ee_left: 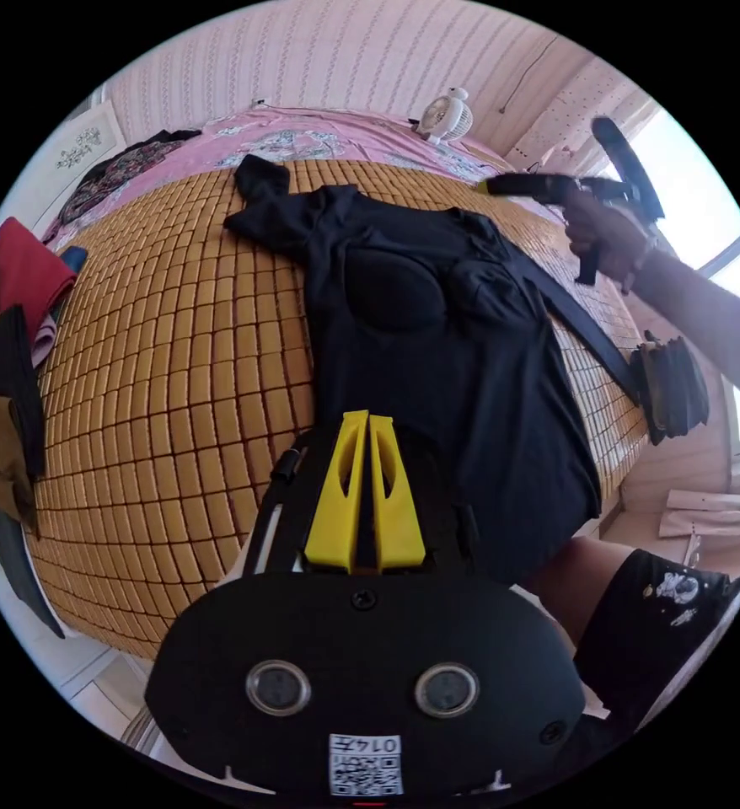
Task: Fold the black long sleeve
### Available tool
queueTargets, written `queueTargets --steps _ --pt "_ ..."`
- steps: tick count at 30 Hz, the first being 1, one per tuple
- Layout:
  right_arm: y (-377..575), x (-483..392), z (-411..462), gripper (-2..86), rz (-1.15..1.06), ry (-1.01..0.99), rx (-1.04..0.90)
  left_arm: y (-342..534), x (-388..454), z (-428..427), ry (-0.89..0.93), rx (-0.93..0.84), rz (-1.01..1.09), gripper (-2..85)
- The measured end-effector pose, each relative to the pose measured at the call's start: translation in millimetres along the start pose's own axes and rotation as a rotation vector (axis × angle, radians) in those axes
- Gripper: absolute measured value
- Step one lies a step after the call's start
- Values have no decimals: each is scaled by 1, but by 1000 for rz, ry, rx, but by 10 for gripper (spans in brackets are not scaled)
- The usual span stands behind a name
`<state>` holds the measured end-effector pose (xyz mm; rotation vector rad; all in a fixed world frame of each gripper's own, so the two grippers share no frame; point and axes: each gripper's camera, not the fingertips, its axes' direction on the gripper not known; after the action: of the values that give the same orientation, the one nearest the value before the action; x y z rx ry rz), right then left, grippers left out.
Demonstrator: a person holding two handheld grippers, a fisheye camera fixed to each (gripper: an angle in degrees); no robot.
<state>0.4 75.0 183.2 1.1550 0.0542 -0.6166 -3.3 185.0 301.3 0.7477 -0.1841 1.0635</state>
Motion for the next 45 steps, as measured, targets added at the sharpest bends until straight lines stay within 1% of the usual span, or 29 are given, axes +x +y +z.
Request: queueTargets --steps 1,2,5,6,8,11,12,13,14,16,17,18,19,21,23,25,27,29,31,32,33,36,38,40,41,42,43,45 --pt "-17 -6 12 52 -29 -25 0 9 -7 9 -48 -38 -25 -10" --pt "-48 -18 33 56 -73 -58 13 13 -11 14 -56 -68 -41 -10" --pt "-115 -35 91 64 -64 -66 60 34 -31 19 31 -12 -112 -10" --pt "-138 -37 121 68 -17 -71 26 41 -36 20 45 4 -116 -10" --pt "-164 -41 165 71 10 -64 -37 52 -41 21 53 31 -113 -10" --pt "-187 -46 223 63 14 47 -102 69 -49 23 76 60 -97 -10" --pt "-192 -46 244 50 16 84 -183 74 -52 27 114 45 -84 -10" --pt "-194 -45 252 43 18 96 -224 80 -56 28 123 50 -89 -10" --pt "-196 -47 256 22 -4 97 -209 83 -58 28 127 50 -91 -10" --pt "-200 -51 261 7 -49 93 -250 89 -68 30 155 36 -108 -10" --pt "-200 -57 256 3 -111 43 -233 91 -70 30 161 30 -110 -10" --pt "-199 -68 239 1 -198 -52 -156 94 -73 30 166 28 -103 -10" --pt "-197 -76 228 1 -251 -106 -111 100 -76 30 169 38 -102 -10" --pt "-186 -107 172 4 -533 -407 59 109 -80 29 178 44 -115 -10" --pt "-178 -121 140 9 -688 -534 97 118 -84 24 194 34 -119 -10" --pt "-173 -122 124 21 -716 -588 127 131 -88 1 195 93 -99 -9" --pt "-167 -113 125 63 -667 -523 137 141 -94 -18 187 138 -95 -9" --pt "-158 -105 138 69 -665 -434 98 152 -104 -35 164 164 -119 -7" --pt "-148 -95 161 70 -612 -342 26 168 -122 -52 111 190 -172 0" --pt "-140 -89 180 71 -577 -298 -49 172 -128 -55 91 196 -188 3" --pt "-132 -83 200 71 -536 -250 -128 181 -139 -61 43 208 -215 15" --pt "-112 -71 252 73 -406 -123 -265 200 -175 -67 -116 211 -300 40" --pt "-103 -68 281 76 -332 -106 -317 210 -201 -64 -180 182 -398 53" --pt "-96 -71 306 65 -303 -79 -336 223 -229 -54 -239 154 -498 69" --pt "-92 -75 323 28 -301 -22 -357 225 -235 -51 -253 145 -522 73" --pt "-88 -80 328 7 -322 43 -273 231 -245 -44 -266 122 -578 84" --pt "-87 -83 331 4 -341 68 -253 236 -254 -36 -245 86 -628 89" --pt "-89 -89 344 0 -364 77 -272 240 -259 -24 -212 49 -619 86"
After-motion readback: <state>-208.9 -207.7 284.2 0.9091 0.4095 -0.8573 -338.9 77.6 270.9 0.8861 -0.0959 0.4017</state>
